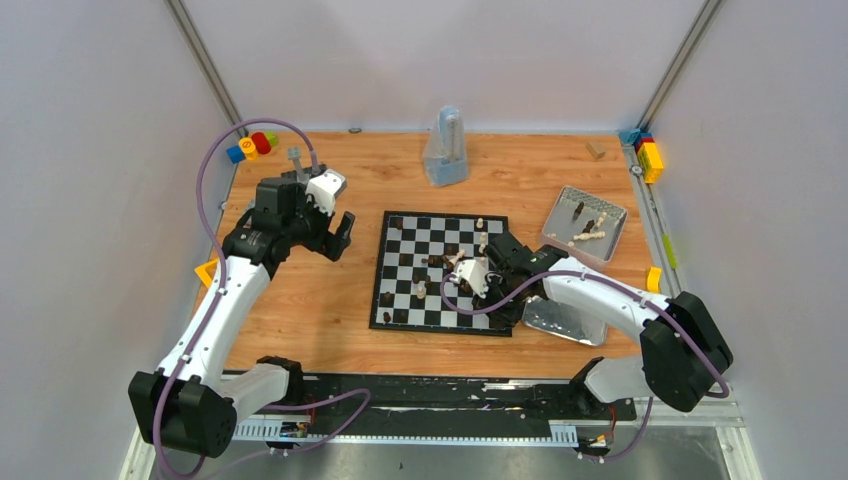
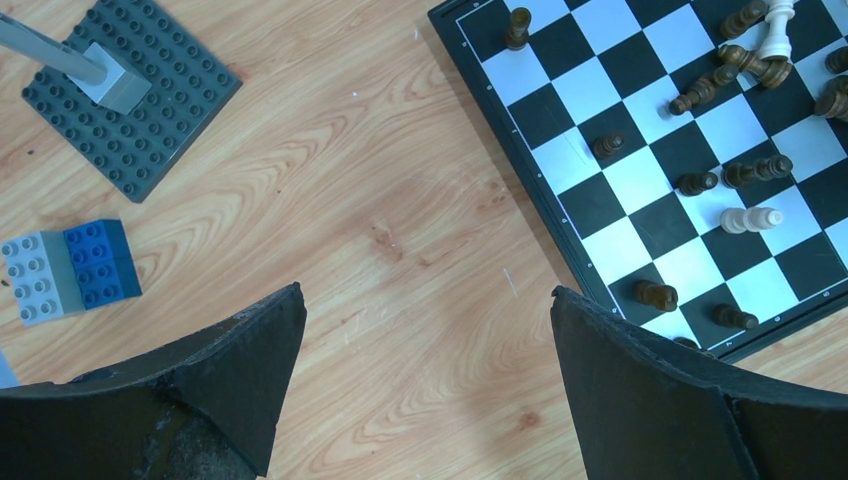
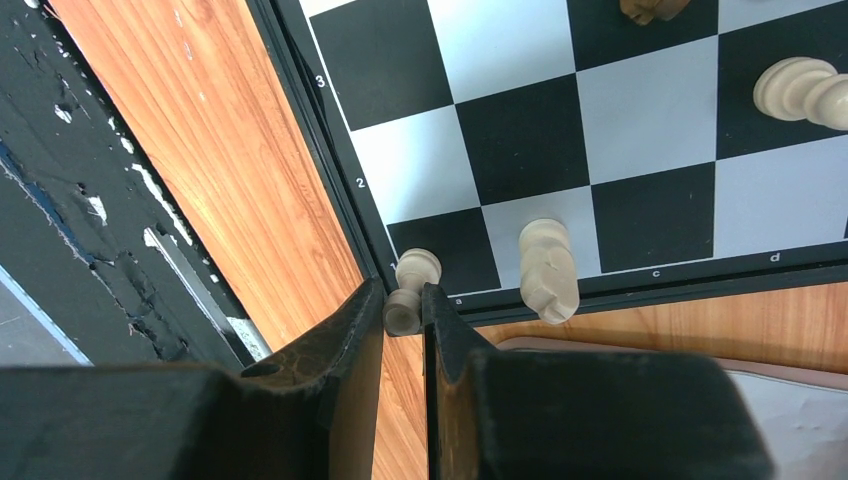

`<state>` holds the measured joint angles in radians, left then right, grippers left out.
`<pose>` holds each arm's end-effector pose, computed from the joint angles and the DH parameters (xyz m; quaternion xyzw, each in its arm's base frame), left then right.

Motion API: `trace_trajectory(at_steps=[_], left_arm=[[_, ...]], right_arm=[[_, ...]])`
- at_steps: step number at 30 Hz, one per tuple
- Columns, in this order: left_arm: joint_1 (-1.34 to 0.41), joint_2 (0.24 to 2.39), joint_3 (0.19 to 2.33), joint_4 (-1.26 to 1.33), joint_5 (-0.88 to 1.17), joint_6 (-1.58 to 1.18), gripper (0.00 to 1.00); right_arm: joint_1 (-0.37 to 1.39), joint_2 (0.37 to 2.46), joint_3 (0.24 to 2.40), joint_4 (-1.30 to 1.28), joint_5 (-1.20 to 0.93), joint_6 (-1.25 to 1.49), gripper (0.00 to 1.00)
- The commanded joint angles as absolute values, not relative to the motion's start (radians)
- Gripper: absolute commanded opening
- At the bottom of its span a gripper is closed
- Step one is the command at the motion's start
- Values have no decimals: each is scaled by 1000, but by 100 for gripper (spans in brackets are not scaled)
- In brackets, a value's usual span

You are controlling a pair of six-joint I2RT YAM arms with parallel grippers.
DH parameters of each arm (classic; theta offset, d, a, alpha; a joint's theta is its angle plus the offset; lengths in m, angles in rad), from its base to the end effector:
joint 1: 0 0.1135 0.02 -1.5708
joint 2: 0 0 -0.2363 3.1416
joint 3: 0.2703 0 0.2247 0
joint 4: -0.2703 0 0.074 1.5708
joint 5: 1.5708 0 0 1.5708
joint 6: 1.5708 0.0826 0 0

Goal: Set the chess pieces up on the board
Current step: Move the chess piece to the chessboard.

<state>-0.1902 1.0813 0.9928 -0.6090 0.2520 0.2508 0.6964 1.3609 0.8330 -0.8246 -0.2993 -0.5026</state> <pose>0.2396 -0.0671 0.2638 0.2485 0.8656 -0.1011 0.4228 0.1541 0.1606 0.1381 -0.5680 0.8024 0.1579 0.0929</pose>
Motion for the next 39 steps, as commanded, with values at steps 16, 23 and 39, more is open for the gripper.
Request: trace_trajectory(at_steps=[16,23,39], left_arm=[[-192,1061,982,-580,252,276,100],[-192,1060,982,-580,252,277,100],[-192,1035,990,-576,238,265,100]], right_arm=[[673,1372,849,-769,-292,-494,29],[673,1327,900,-816,-270,-480,53],[707,1482,1288,-848,-442,-510,58]])
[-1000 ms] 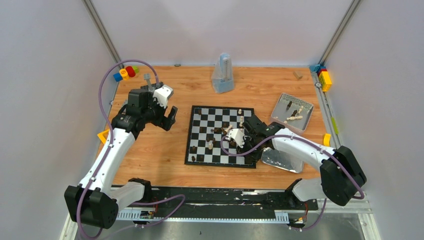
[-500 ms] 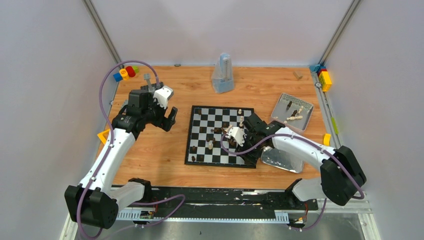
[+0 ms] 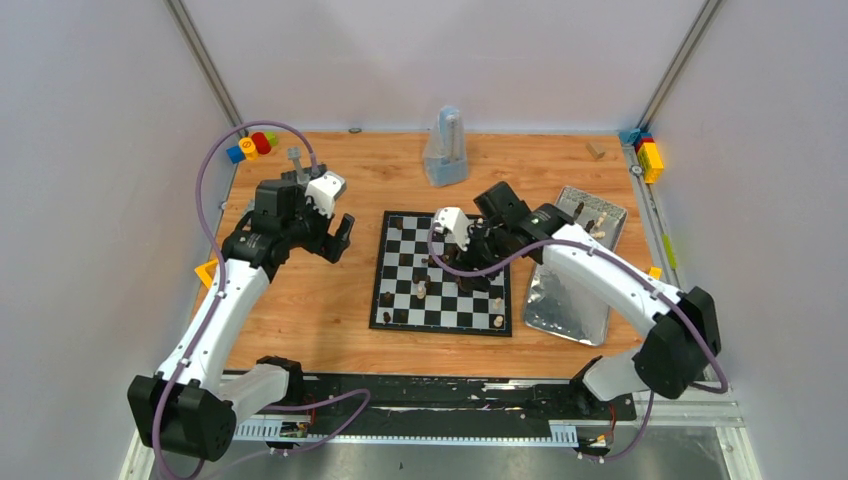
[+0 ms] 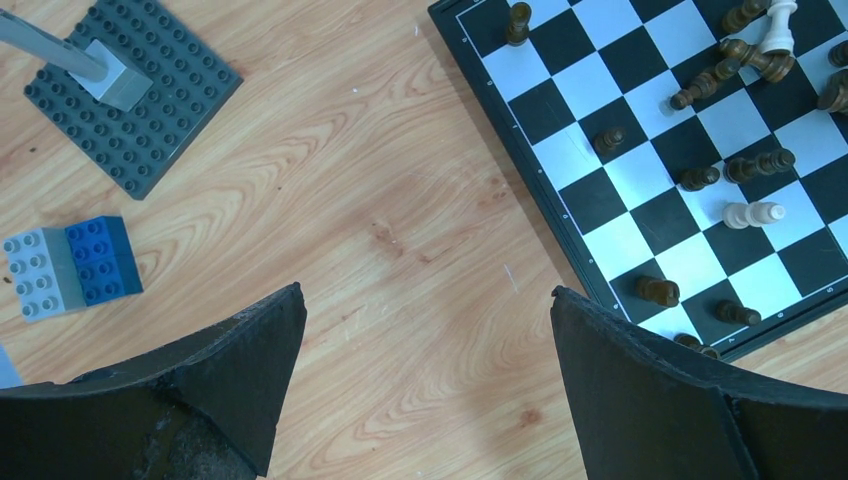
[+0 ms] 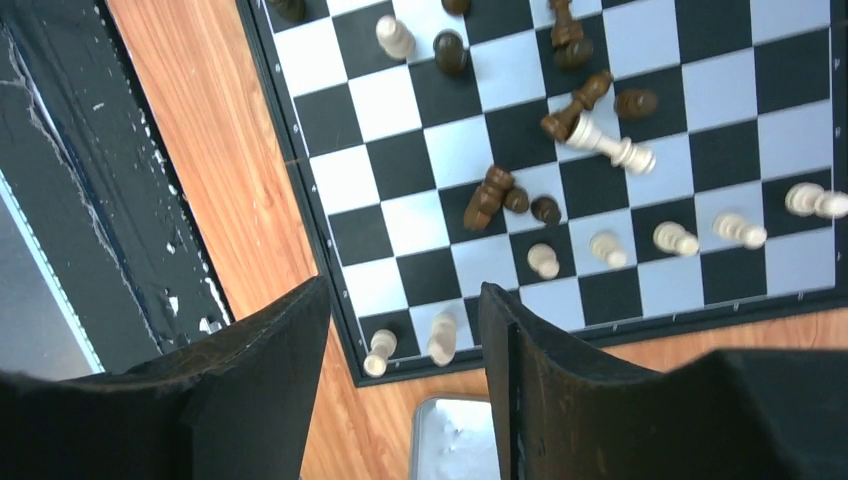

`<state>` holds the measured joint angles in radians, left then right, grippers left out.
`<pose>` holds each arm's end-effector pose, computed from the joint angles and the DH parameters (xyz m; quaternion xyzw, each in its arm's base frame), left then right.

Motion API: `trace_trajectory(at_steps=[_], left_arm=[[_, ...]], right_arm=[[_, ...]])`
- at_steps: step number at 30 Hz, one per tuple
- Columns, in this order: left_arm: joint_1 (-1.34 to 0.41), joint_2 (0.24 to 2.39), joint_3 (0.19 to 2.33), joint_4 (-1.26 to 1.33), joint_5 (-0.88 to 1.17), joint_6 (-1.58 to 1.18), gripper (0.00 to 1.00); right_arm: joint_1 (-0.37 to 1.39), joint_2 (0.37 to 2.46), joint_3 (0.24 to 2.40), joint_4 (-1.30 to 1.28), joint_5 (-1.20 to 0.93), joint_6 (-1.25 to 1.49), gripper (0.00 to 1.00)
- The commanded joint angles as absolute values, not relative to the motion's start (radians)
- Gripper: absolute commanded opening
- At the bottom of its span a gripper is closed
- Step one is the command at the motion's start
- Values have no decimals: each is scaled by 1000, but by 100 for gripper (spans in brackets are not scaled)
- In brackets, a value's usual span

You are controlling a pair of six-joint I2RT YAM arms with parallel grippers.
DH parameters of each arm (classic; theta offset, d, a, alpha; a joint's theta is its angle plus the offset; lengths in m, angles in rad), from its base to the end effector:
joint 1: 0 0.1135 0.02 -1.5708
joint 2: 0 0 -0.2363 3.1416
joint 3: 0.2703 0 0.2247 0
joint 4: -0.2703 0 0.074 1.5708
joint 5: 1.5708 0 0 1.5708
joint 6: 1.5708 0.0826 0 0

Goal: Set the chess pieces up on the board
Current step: Move the chess piece to the chessboard, then pick up the chess piece from the chessboard.

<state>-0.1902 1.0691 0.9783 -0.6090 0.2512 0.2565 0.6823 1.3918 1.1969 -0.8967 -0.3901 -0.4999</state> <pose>0.2370 -0.0665 0.2616 0.2508 0.8655 -0.0996 0.4221 0.1908 0.1955 0.2295 -0.5693 0.7657 0.2087 0.2147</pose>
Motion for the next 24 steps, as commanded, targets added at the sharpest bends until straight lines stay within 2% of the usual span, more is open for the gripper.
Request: trace_trajectory(at_steps=[1,9,16,24], left_arm=[[-192,1035,992,-576,227,259,100],[-176,1034,1021,-589,187,228,100],[-150,1026,1018,-583,192,217,100],[-149,1024,1013,-582,209,221,100]], right_arm=[[718,1510,1313,-839,-443,-506,57],[824,1719,1444,-802,-396,-478,46],[858,1823,1499,-778,-309,-454,44],[858,1838,1509,-749,-233,-445,42]])
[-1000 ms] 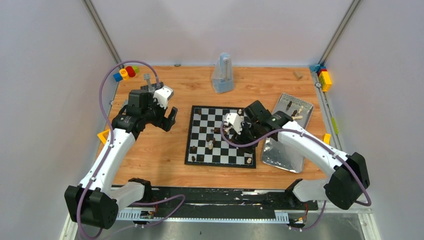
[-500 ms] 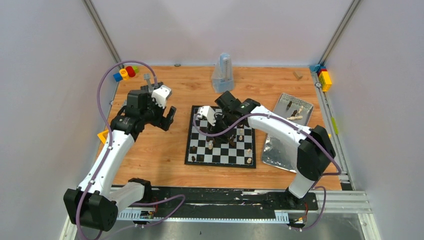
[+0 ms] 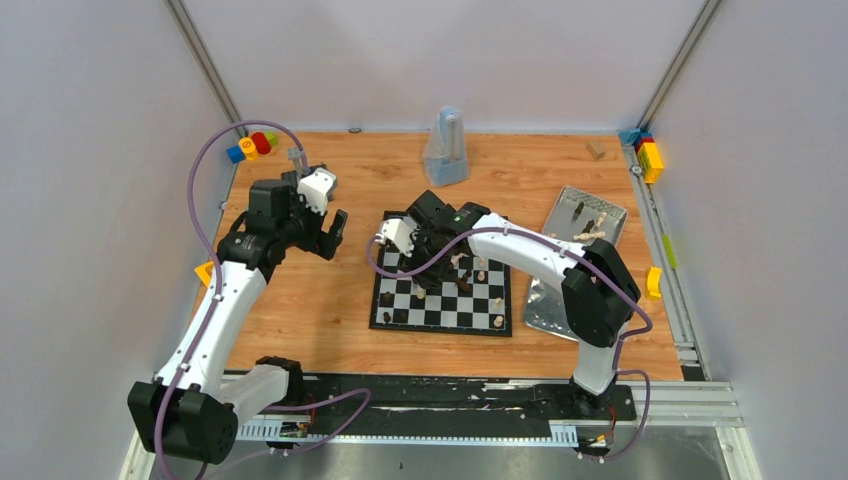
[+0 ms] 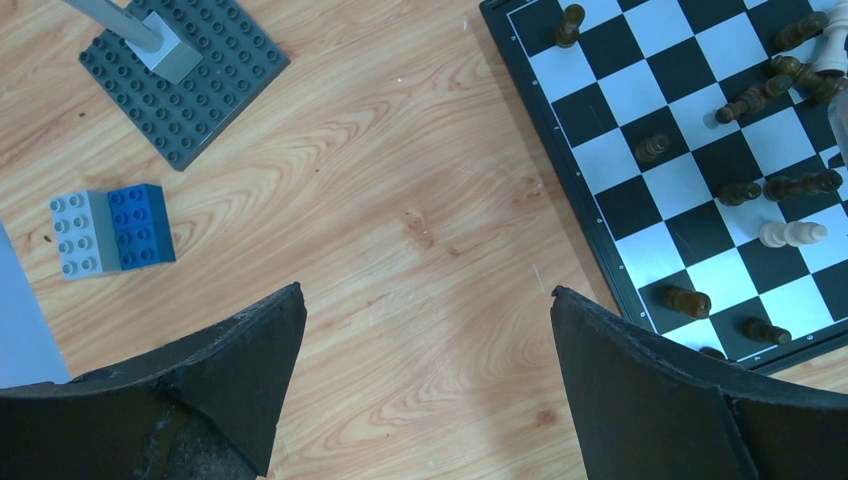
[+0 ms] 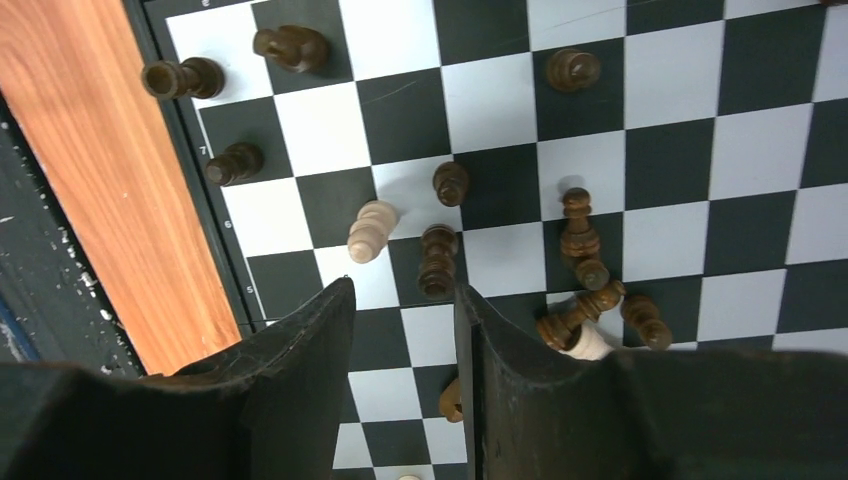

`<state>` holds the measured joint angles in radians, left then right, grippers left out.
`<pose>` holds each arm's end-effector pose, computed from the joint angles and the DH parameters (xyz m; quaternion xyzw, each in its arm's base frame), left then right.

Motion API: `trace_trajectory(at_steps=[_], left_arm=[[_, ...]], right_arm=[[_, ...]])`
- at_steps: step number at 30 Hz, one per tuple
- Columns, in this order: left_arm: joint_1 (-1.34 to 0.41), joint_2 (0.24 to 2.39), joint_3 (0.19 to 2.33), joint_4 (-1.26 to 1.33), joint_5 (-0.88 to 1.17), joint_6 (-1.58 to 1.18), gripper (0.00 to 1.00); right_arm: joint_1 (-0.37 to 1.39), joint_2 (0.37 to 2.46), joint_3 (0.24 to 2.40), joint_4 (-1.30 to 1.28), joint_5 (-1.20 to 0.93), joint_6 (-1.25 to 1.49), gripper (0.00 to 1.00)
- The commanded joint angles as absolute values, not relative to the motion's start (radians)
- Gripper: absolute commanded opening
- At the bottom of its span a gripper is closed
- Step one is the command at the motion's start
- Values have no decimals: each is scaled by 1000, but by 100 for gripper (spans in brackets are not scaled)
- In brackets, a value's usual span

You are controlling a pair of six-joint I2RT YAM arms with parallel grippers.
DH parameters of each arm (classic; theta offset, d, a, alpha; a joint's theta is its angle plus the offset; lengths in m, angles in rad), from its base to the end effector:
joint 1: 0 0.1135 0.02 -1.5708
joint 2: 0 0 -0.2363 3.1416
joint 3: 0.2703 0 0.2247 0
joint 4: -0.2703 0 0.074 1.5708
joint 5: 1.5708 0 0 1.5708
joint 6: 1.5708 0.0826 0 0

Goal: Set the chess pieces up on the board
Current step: Pick up the chess piece from the chessboard.

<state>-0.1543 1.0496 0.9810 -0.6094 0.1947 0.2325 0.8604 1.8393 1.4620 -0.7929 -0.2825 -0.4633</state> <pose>0.2379 -0.0532 0.2662 0.2137 0.8729 -0.0708 0.4328 0.2212 0.2924 0.1761 -0.6184 0.7482 0.1741 0.1659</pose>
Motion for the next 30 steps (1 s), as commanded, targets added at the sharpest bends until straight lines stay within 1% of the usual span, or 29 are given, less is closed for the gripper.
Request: trace_trajectory(at_steps=[1,14,20,24,30], left_arm=[[-150,1024,1012,-581,210,221,100],[-149,1022,1004,-578,217,228,100],[-149,1020,1002,-577,219,230,100],[-150,1017,1000,-574,218,232,100],[-149,1011,1006,-577,210,226,100]], right_arm=[[859,1839,1509,-747,-225,-446,42],[855,1883,1511,-743,-201,-457,39],[852,1903,1516,-743,-199,-461,36],[851,1914,1518,-742,-200,-463,29],[851,1905,1554,-761,-193,-470,12]])
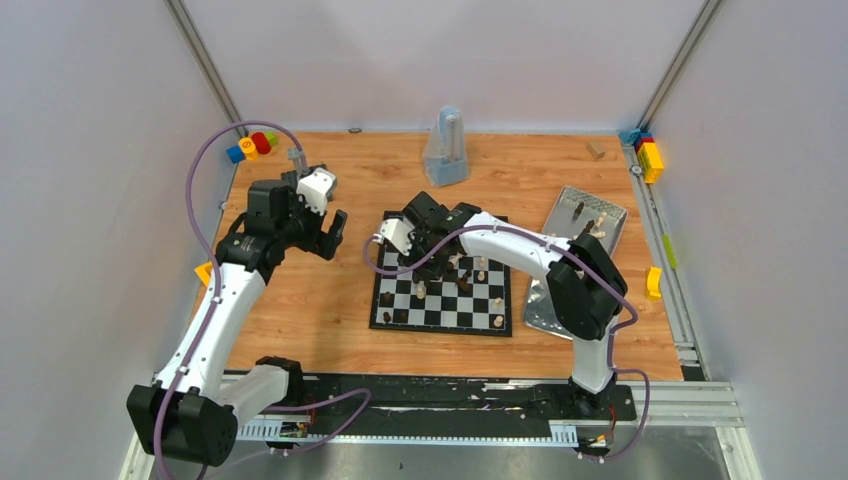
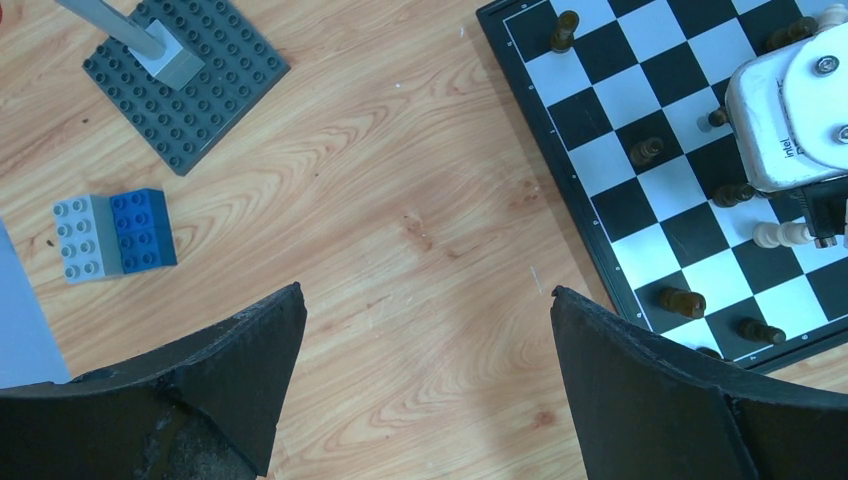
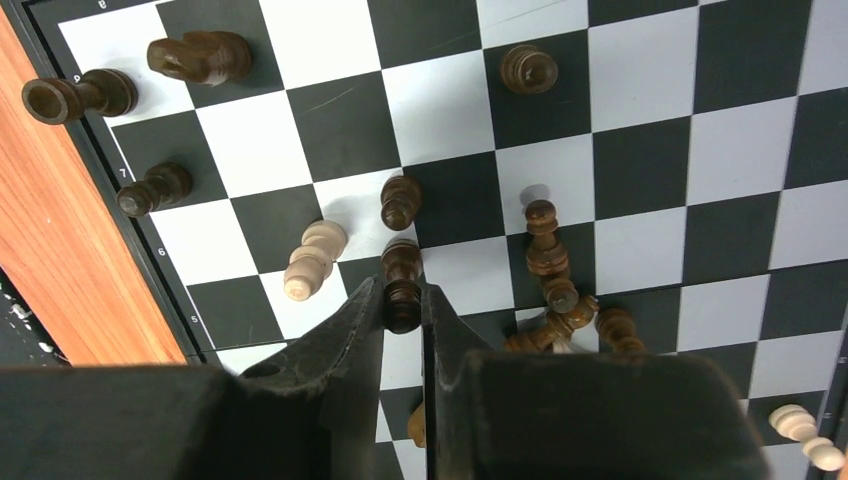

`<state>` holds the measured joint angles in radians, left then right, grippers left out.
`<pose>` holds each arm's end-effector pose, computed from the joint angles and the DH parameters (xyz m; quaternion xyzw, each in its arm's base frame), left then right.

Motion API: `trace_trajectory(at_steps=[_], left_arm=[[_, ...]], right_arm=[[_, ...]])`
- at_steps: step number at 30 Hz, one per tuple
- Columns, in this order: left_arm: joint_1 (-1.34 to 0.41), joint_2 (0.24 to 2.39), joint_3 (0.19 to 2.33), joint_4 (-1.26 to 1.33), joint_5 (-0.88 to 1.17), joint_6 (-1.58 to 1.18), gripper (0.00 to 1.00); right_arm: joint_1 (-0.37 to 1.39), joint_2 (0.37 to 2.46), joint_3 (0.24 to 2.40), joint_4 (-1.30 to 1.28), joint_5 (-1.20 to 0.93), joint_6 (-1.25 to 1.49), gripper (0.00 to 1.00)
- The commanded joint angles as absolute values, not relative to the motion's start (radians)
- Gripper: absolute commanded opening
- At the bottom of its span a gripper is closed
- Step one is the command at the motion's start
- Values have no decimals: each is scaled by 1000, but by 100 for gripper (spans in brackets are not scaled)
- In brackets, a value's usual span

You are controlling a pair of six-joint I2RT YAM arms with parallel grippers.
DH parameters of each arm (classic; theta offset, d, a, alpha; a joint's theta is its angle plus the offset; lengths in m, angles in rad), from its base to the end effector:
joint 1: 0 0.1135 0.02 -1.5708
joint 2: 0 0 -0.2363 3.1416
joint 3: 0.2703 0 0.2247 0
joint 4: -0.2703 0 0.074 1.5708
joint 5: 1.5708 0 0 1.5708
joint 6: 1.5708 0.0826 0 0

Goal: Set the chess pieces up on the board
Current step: Pick up the chess piece from the chessboard, then place the chess piece on the chessboard.

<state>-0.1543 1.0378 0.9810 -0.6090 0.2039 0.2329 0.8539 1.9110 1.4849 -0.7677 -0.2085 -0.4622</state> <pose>0.2359 -0.0536 0.2690 0.2158 0.8694 -0.0744 0.4382 0.2354 0.2960 0.1575 -0.6129 0.7610 0.1365 0.1629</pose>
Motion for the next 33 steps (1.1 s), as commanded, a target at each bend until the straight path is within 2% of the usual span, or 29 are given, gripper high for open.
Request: trace_trajectory(at_steps=[1,7,21,33], left_arm=[[-149,1010,1006,-577,209,225,100],[-131,1007,1019,-571,168,202,100],[65,1013,1035,-547,88,118,100],[84,1001,1019,-538,105,117,100]], right_arm=[[851,1902,1565,-771,-190,-471,10],[851,1903,1668,-813,-173,-477,4],[850,2138,1997,-858,-219,-479,4],[851,2239,2065,-874,-254,-484,5]])
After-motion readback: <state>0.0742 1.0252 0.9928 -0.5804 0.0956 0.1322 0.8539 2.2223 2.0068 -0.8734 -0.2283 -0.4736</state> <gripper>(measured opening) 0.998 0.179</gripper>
